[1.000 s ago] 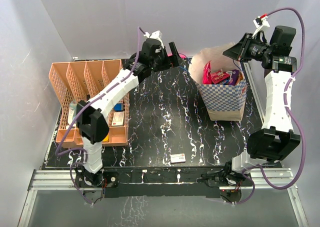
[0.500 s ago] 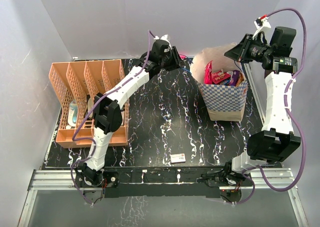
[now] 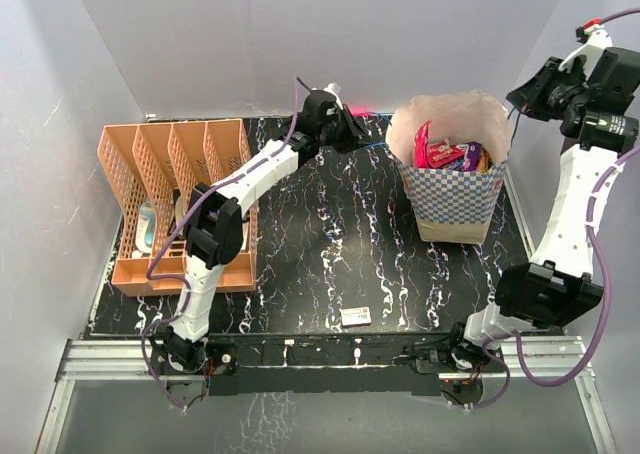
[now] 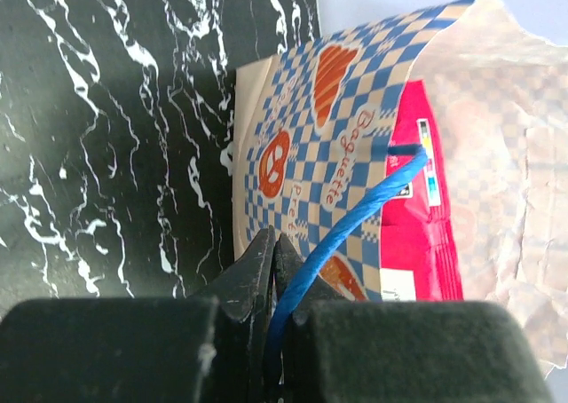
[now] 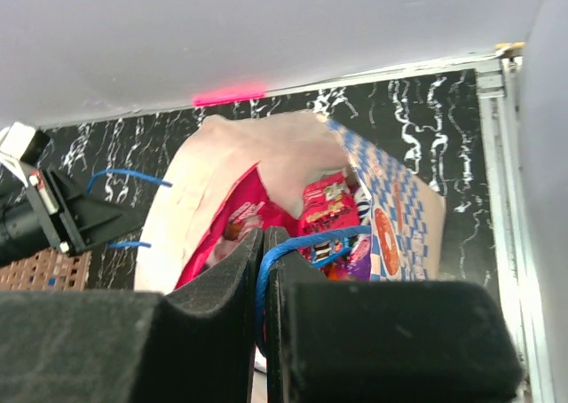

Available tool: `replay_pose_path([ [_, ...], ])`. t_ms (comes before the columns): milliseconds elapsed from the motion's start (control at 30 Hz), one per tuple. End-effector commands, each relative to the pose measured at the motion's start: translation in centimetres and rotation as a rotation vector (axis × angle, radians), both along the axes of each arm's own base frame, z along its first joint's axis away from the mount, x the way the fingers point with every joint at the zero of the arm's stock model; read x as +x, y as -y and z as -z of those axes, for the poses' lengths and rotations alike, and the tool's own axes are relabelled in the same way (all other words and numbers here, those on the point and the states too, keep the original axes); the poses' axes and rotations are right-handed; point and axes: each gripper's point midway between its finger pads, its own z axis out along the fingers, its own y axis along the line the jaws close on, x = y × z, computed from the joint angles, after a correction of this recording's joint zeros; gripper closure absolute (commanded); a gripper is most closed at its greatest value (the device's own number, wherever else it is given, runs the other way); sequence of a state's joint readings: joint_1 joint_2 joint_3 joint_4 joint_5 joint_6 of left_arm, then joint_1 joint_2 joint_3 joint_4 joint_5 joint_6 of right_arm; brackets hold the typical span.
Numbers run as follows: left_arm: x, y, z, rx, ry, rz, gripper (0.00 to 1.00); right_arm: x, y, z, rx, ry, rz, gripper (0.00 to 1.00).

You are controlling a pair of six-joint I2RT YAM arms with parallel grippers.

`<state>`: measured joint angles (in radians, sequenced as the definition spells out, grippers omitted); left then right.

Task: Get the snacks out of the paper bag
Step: Adjust the paper bag at the center of the board.

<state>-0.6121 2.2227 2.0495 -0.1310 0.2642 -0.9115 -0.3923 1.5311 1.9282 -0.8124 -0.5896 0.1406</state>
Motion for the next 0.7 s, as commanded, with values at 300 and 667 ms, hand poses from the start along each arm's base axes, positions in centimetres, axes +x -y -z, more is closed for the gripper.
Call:
replay_pose_path([
  [300, -10.7, 3.9, -10.9, -0.167, 0.100, 0.200, 1.00, -0.1, 5.2, -7.7, -0.116, 0.212, 0.077, 0.92],
  [667, -15.0, 5.3, -10.9, -0.184, 0.081, 0.284, 1.00, -0.3, 2.0, -10.3, -0.070, 0.302, -0.104, 0.92],
])
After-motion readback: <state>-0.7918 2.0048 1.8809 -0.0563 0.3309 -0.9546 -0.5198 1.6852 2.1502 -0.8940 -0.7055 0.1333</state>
